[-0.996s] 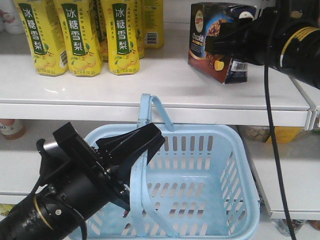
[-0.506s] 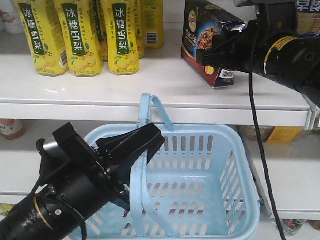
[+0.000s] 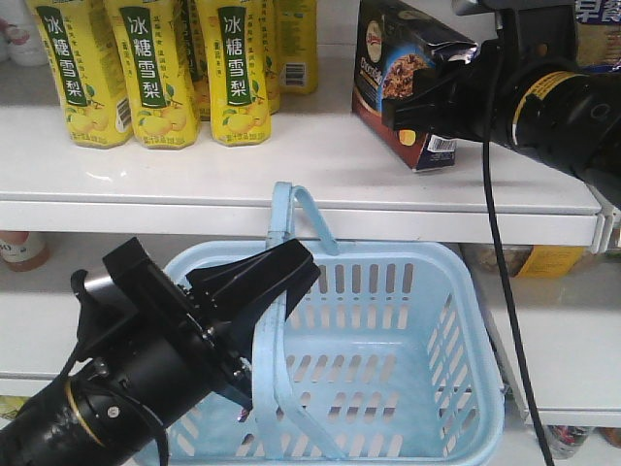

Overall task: Left arm holds basket, right arm returns cookies
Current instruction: 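Lower the box onto the shelf beside the pear drinks and release, then withdraw the open right gripper from the shelf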

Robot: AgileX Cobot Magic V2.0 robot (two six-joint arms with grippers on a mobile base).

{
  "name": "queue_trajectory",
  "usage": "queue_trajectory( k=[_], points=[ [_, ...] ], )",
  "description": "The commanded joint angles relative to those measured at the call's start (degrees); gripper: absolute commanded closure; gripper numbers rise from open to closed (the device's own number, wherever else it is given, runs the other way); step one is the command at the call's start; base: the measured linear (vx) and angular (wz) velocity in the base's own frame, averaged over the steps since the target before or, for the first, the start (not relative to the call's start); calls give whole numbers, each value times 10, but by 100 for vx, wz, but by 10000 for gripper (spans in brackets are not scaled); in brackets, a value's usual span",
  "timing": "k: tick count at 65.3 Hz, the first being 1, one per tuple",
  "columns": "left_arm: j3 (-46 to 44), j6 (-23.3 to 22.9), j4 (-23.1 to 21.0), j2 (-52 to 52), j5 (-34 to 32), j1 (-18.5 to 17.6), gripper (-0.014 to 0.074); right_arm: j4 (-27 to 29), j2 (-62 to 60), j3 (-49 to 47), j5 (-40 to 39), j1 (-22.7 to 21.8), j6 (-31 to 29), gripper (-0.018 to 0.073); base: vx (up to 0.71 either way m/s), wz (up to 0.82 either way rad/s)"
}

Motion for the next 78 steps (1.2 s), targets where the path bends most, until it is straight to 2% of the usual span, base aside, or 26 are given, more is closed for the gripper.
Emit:
queue_trajectory(
  k=[1,22,29,47,68,78],
  points=[
    [-19,4,-12,-16,-72,0,596,-7,-22,-14,-10,-2,-2,475,0,0],
    [-19,4,-12,-16,-72,0,596,-6,-52,-14,-13,-2,-2,172,0,0],
    [-19,4,-12,-16,-72,0,596,2,-55,-14,-13,-2,-2,118,0,0],
    [-19,4,-12,-16,-72,0,596,36,-83,-14,-16,-1,-2,103,0,0],
    [-19,4,-12,-16,-72,0,596,38,-168,-14,-12,-1,-2,105,0,0],
    [-19,4,-12,-16,-72,0,596,35,-218,-14,17,-1,-3,149,0,0]
  ],
)
